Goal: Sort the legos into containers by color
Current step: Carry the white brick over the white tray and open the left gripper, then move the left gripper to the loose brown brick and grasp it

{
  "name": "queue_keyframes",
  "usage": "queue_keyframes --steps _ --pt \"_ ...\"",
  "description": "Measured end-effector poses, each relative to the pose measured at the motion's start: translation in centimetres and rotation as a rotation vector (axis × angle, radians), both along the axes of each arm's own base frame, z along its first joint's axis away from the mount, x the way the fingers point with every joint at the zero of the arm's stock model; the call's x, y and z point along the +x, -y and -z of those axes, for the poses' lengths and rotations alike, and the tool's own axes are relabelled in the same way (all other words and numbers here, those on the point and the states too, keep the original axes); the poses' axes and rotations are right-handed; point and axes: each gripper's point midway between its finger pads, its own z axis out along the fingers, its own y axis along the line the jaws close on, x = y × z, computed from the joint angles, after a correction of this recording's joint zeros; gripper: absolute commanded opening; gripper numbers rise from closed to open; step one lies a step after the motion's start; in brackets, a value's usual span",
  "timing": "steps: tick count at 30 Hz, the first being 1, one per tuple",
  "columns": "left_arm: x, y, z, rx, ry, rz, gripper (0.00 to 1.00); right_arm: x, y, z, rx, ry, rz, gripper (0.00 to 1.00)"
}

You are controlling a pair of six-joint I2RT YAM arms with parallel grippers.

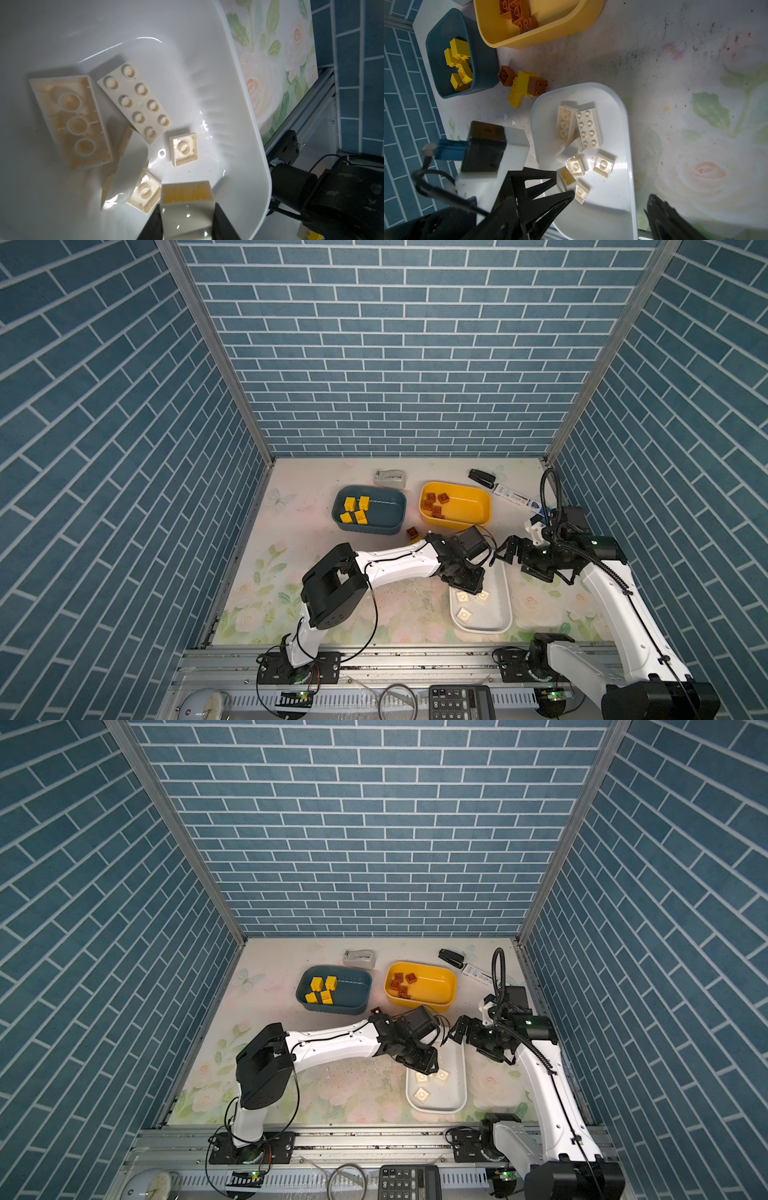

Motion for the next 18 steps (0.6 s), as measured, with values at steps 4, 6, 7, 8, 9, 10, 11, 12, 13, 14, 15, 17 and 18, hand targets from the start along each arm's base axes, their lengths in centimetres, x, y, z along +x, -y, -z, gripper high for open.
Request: queue_keyframes --steps 4,6,7,8,9,10,11,12,13,14,15,17,18 --pt "0.2 -0.1 -0.1 -0.003 0.011 0.013 0.66 0.1 0.2 0.1 -0.011 0.001 0.004 0.98" --pt "0.3 -0.4 -0.3 0.003 0.015 0.019 0.69 0.3 0.3 -0.1 -0.015 0.005 0.004 0.98" --pt "0.4 -0.7 -0.6 0.005 0.017 0.020 0.70 0.5 0.3 -0.2 -0.017 0.009 0.002 0.98" --pt "0.5 -1.1 -1.1 0.005 0.022 0.021 0.71 0.7 0.3 -0.3 -0.018 0.016 0.000 0.98" --pt "0.7 -1.5 -1.6 0.004 0.028 0.019 0.72 0.9 0.3 -0.5 -0.020 0.024 -0.006 0.98" --pt "0.9 -2.1 -2.3 0.002 0.037 0.015 0.73 1.2 0.2 -0.6 -0.020 0.032 -0.008 0.98" --pt "1.1 -2.9 -3.2 0.001 0.049 0.010 0.73 1.5 0.2 -0.7 -0.020 0.040 -0.010 0.98" --pt "1.4 -3.6 -4.0 0.000 0.063 0.005 0.73 1.7 0.2 -0.7 -0.019 0.044 -0.012 0.98" --pt "1.7 -4.4 -5.0 -0.003 0.082 -0.004 0.74 1.9 0.1 -0.7 -0.015 0.047 -0.015 0.98" --pt "2.1 -5.1 -5.9 -0.005 0.102 -0.010 0.74 2.2 0.0 -0.7 -0.012 0.050 -0.016 0.98" --pt "2.5 -5.8 -6.7 -0.006 0.123 -0.017 0.74 2.4 -0.1 -0.6 -0.007 0.052 -0.018 0.98" --pt "3.5 -7.3 -7.5 0.009 0.152 -0.037 0.74 3.0 -0.3 -0.6 0.006 0.062 -0.023 0.98" --pt "4.0 -7.9 -7.5 0.021 0.158 -0.051 0.73 3.2 -0.4 -0.6 0.011 0.065 -0.026 0.98"
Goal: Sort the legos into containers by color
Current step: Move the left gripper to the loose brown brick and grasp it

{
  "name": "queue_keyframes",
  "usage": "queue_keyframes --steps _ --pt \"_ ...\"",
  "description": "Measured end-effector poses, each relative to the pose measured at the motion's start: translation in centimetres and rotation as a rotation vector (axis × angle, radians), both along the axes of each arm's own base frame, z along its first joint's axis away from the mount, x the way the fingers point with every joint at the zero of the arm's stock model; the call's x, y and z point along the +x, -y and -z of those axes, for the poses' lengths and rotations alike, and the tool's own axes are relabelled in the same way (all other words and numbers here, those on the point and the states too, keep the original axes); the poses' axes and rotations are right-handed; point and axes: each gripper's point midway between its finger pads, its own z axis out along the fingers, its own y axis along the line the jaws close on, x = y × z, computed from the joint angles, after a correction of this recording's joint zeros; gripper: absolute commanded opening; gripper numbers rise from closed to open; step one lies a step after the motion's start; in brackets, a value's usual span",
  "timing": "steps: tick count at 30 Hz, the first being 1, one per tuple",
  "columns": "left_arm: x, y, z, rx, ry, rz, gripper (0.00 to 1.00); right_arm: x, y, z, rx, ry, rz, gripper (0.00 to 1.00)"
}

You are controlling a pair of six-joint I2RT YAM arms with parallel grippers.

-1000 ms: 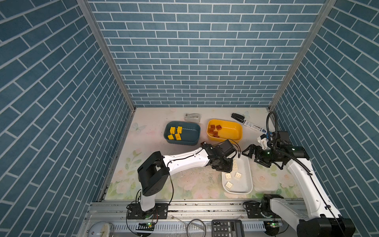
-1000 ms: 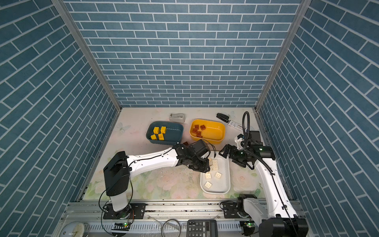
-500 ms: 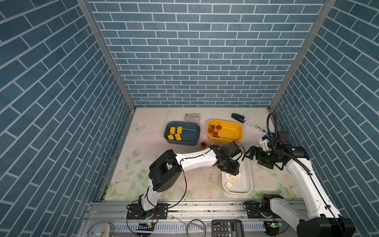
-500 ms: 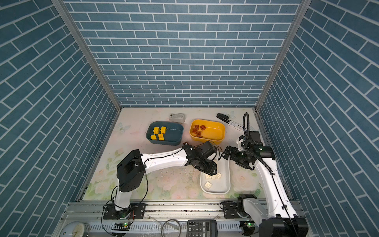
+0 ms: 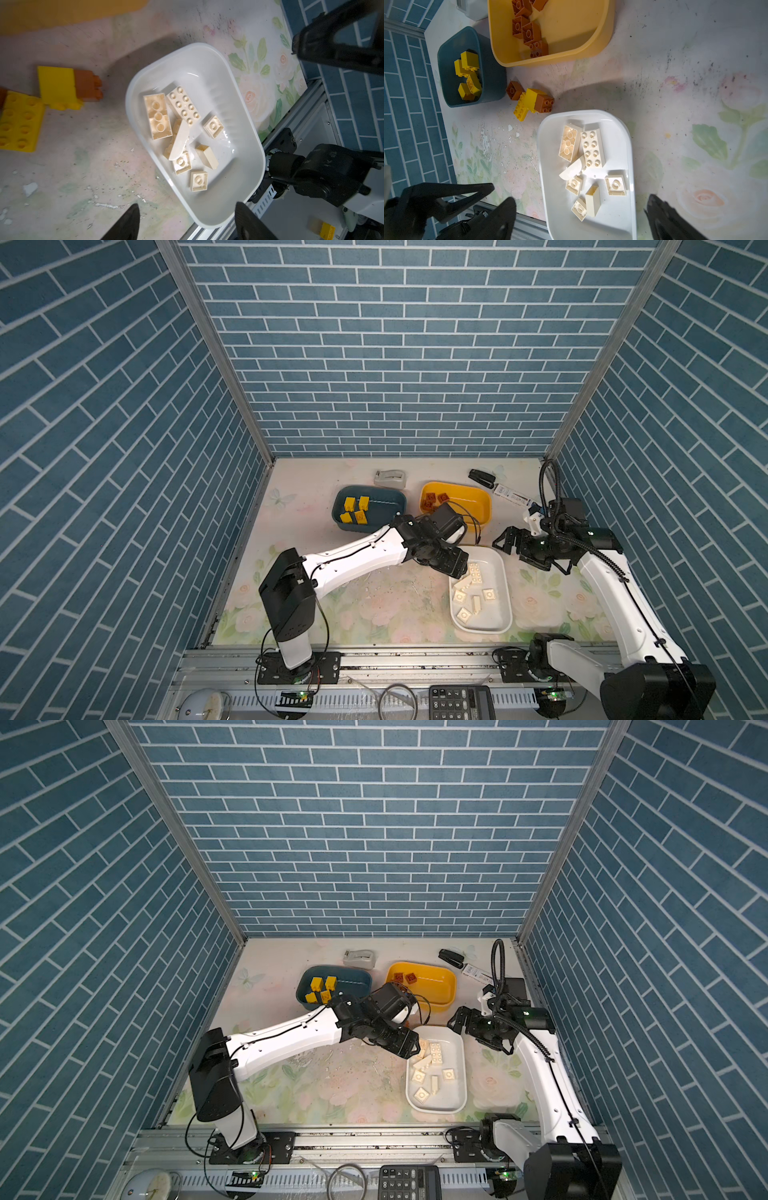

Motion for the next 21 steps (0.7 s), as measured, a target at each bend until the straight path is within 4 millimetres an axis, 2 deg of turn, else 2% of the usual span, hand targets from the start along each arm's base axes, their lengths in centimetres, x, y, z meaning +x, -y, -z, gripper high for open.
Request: queue_keyframes --steps 6,11,16,21 --pt "4.6 -4.3 2.4 0.118 -0.002 -0.166 0.71 1.7 -1.0 0.3 0.030 0.022 -0.028 0.98" --pt "7.5 -6.2 5.4 0.188 -0.043 -0.345 0.72 3.0 -1.9 0.0 0.047 0.075 -0.056 0.98" --pt "10.3 -7.3 7.9 0.228 -0.069 -0.534 0.71 3.8 -2.8 0.1 0.080 0.116 -0.068 0.98" --pt "13.0 -7.2 8.7 0.231 -0.050 -0.674 0.70 4.0 -3.6 0.5 0.108 0.131 -0.076 0.98"
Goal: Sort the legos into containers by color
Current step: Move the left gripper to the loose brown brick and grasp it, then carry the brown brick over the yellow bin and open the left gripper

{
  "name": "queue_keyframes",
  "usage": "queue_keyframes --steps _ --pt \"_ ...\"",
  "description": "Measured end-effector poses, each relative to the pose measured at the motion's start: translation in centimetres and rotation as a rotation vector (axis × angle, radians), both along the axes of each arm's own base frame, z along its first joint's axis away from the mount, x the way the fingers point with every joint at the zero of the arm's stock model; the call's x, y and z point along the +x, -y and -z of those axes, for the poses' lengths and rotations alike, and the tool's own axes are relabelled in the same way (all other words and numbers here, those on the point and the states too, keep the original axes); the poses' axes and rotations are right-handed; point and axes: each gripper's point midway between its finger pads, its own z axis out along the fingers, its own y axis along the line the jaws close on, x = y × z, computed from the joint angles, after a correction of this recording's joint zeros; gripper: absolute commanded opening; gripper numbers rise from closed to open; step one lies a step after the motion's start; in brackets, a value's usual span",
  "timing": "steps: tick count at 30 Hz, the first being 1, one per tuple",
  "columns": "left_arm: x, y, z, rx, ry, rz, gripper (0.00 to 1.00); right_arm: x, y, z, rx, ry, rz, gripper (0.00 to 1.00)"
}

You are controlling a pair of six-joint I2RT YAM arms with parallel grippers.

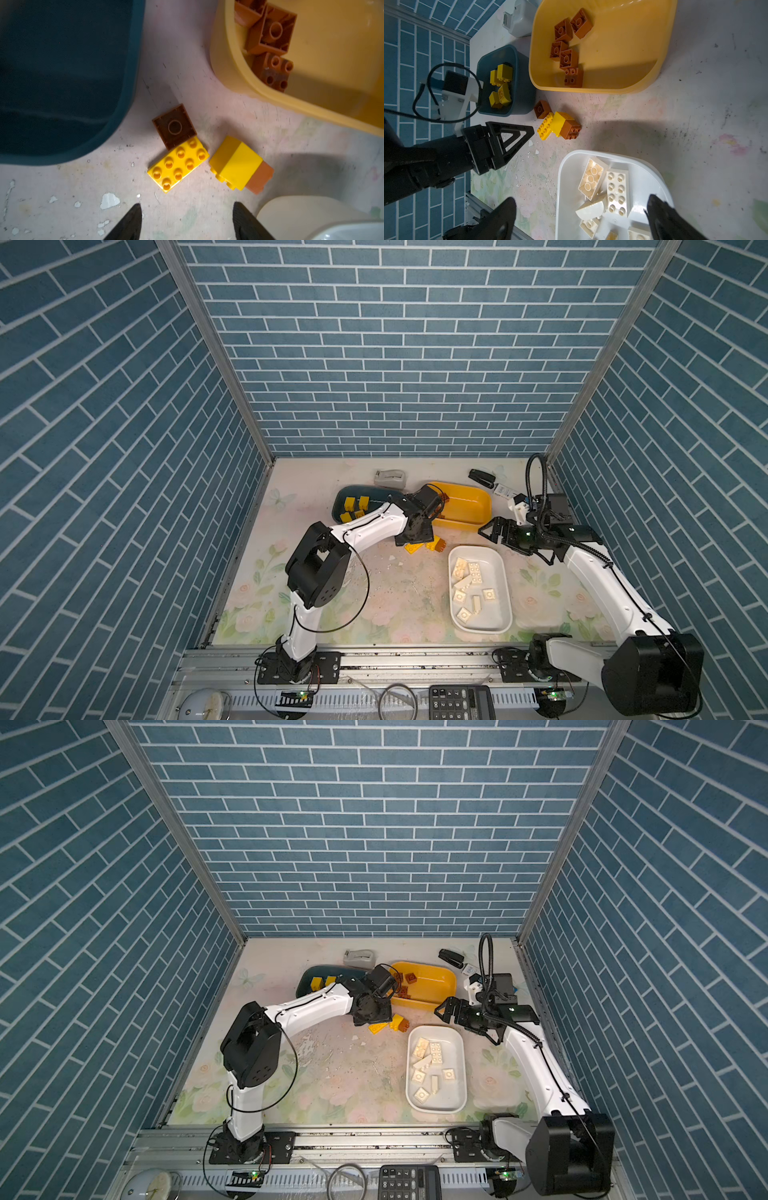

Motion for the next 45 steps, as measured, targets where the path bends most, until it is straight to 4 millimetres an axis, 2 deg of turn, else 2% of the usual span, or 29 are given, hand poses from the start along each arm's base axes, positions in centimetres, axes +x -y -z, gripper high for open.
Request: queue_keyframes --steps 9,24,32,35,41,45 --pt "2.4 -0.1 1.4 0.039 0.038 -0.146 0.63 0.4 -0.5 -0.3 0.022 0.021 -0.013 0.98" --pt "3.8 -0.6 4.2 0.123 0.063 -0.197 0.53 0.4 -1.0 -0.1 0.046 0.006 -0.035 0.98" --pt "4.1 -0.6 5.3 0.149 0.062 -0.183 0.35 0.4 -1.0 -0.1 0.044 0.009 -0.041 0.98" --pt "4.2 -0.6 5.3 0.153 0.066 -0.170 0.29 0.4 -1.0 -0.1 0.043 0.009 -0.041 0.98" --pt "4.1 -0.5 5.1 0.165 0.067 -0.127 0.29 0.3 -1.0 0.0 0.040 0.009 -0.046 0.98" --pt "3.6 -0.2 4.0 0.161 0.068 -0.076 0.29 0.3 -1.0 0.0 0.040 0.009 -0.046 0.98"
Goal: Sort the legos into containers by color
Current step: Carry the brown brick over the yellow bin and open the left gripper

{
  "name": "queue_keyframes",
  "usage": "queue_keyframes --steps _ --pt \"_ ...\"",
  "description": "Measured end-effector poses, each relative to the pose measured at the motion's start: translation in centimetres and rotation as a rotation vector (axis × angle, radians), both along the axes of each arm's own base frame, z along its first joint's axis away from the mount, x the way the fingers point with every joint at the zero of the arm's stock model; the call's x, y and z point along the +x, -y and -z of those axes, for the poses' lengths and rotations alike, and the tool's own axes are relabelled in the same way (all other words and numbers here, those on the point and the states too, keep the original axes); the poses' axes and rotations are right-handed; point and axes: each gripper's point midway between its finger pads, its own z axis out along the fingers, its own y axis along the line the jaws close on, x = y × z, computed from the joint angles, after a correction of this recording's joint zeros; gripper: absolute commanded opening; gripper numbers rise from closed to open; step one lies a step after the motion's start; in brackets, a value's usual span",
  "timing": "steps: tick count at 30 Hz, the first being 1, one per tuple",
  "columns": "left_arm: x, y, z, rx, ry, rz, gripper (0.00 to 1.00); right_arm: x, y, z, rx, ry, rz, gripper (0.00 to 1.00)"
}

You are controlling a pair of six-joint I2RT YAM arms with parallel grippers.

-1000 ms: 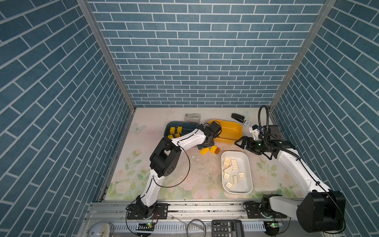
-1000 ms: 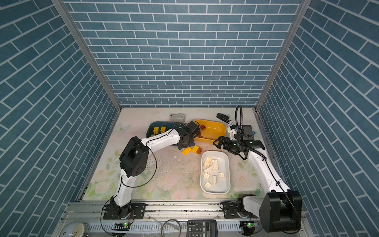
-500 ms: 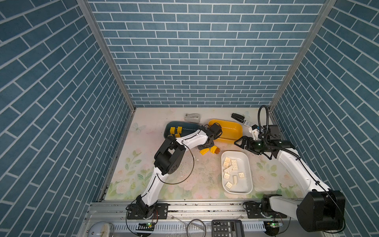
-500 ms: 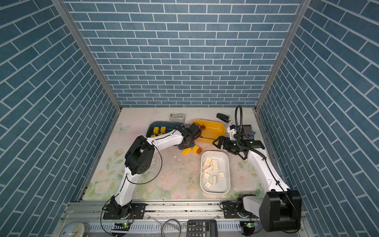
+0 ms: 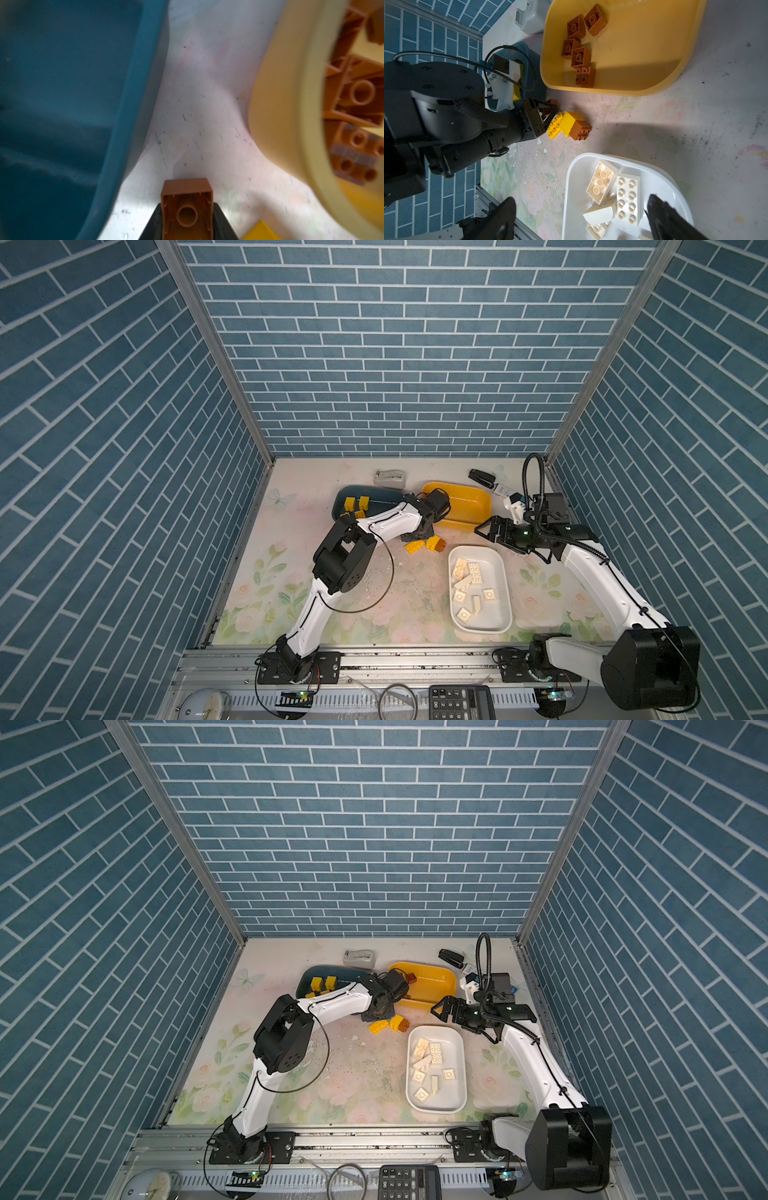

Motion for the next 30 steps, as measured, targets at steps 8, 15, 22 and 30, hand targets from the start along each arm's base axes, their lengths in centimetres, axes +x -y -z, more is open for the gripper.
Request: queue_keyframes --steps 8,15,22,30 --pt "-2.6 1.2 -8.8 -0.128 0.056 0.157 0.29 0.2 0.0 -0.3 0.003 0.012 0.002 0.98" --pt "-0.4 5.9 -13.6 -0.222 0.138 0.339 0.29 1.3 0.3 -1.0 0.015 0.049 0.027 0.99" --pt "2.9 11.6 -11.2 -0.255 0.149 0.483 0.29 2.7 1.2 -2.4 0.017 0.105 0.066 0.98" --pt "4.4 13.5 -6.6 -0.238 0.129 0.533 0.45 3.2 2.0 -2.8 0.017 0.120 0.092 0.99"
